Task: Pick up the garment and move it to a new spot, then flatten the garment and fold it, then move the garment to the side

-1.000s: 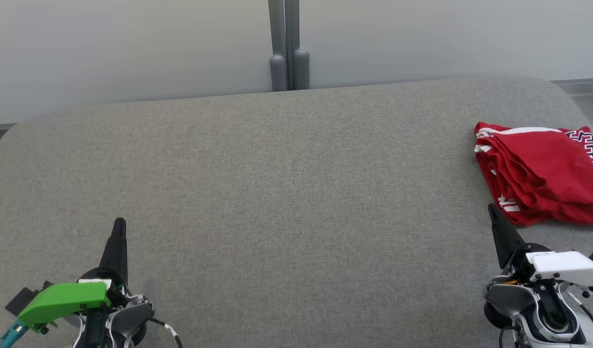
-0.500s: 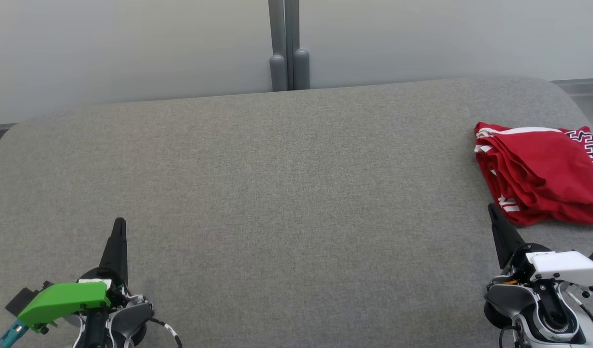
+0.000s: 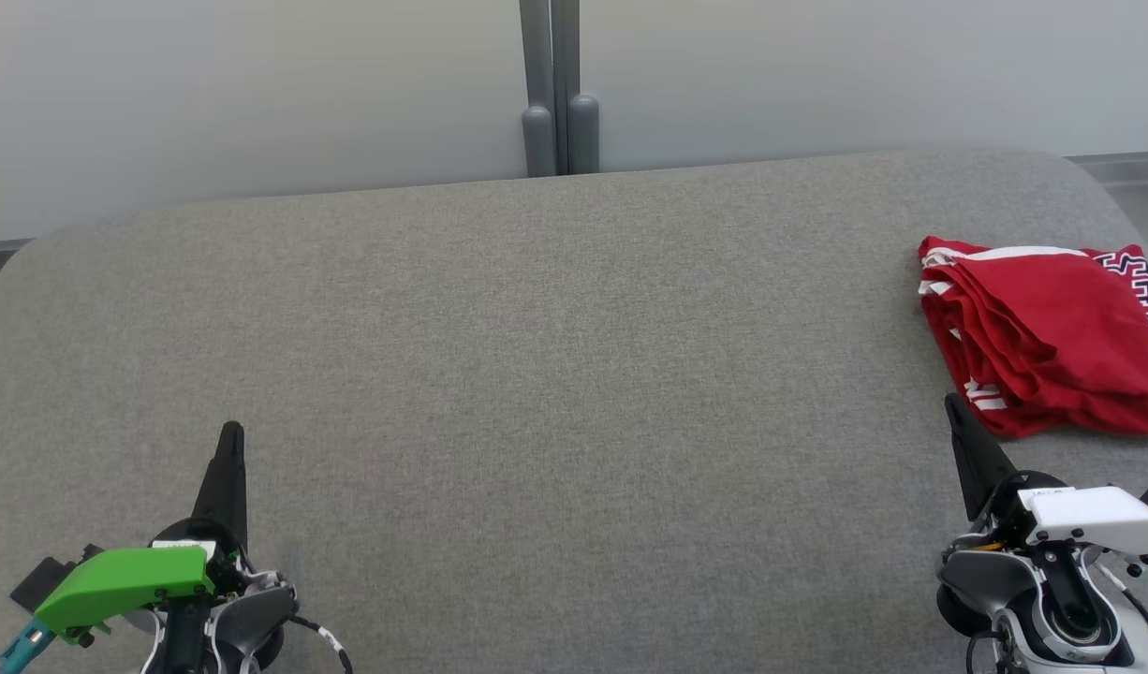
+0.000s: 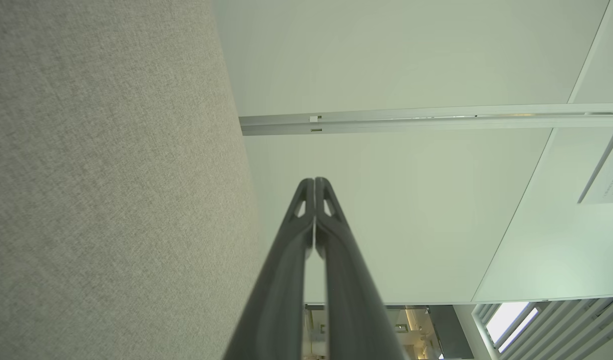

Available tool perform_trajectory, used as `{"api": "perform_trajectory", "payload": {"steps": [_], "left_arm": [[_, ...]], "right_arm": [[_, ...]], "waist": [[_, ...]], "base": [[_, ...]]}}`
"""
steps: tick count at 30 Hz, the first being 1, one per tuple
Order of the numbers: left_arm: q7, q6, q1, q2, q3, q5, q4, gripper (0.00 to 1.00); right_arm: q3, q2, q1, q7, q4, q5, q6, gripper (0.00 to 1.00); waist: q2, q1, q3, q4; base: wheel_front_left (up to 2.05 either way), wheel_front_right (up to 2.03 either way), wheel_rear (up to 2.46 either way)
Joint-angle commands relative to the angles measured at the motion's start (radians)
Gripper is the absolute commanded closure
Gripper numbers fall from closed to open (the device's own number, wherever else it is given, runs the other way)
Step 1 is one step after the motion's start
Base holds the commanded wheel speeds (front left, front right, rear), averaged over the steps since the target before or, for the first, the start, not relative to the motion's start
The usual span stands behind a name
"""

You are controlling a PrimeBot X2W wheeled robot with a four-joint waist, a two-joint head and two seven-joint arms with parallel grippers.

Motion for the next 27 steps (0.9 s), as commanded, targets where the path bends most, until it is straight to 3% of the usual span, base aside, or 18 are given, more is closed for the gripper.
{"api": "perform_trajectory", "payload": {"steps": [1,27], "left_arm": [[0.0,-0.006,-0.01,0.007,0.002,-0.001,-0.002,1.0],[0.0,-0.006,-0.01,0.007,0.002,-0.001,-0.002,1.0]], "right_arm": [[-0.002,-0.004,-0.006,0.004,-0.004,0.006,0.0,1.0],[-0.002,-0.004,-0.006,0.004,-0.004,0.006,0.0,1.0]], "waist": [[0.0,0.0,0.0,0.0],[0.0,0.0,0.0,0.0]], "base": [[0.0,0.0,0.0],[0.0,0.0,0.0]]}}
